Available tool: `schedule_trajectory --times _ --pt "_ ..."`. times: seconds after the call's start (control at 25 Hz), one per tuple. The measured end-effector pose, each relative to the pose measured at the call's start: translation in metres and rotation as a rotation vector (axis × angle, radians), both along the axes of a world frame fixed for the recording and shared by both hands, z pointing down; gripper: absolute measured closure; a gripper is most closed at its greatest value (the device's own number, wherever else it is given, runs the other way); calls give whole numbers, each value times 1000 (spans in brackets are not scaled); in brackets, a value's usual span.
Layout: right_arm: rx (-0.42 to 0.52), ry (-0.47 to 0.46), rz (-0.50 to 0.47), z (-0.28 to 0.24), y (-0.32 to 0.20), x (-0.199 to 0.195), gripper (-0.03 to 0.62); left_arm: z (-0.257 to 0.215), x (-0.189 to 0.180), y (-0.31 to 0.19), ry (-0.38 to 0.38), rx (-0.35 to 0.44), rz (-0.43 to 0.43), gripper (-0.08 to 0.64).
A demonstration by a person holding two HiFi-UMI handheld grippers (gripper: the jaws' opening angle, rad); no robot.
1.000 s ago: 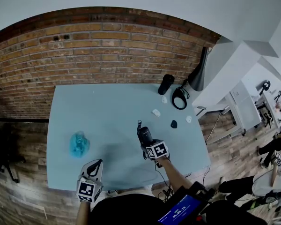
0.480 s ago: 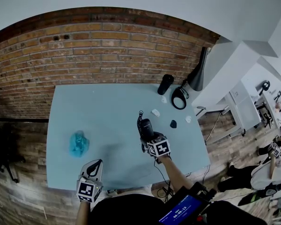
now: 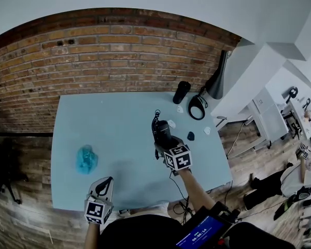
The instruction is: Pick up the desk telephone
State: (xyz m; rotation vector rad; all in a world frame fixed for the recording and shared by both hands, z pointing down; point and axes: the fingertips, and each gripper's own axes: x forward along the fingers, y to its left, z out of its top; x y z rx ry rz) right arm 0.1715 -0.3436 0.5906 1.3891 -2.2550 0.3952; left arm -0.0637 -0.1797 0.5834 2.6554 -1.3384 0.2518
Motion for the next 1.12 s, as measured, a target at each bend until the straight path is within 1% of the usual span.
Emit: schedule_trajectory --times 0.2,0.6,0.88,1.12 --pt "78 -21 3 -32 -5 -6 304 0 3 0 -2 0 9 532" --pt "217 -90 14 -91 -11 -17 304 3 -1 -2 -2 -11 1 532" --pt "301 -108 13 -129 -15 -22 304 2 3 -7 2 -12 7 532" --pt "393 -121 6 -169 -12 -24 304 2 5 -11 1 -10 13 532"
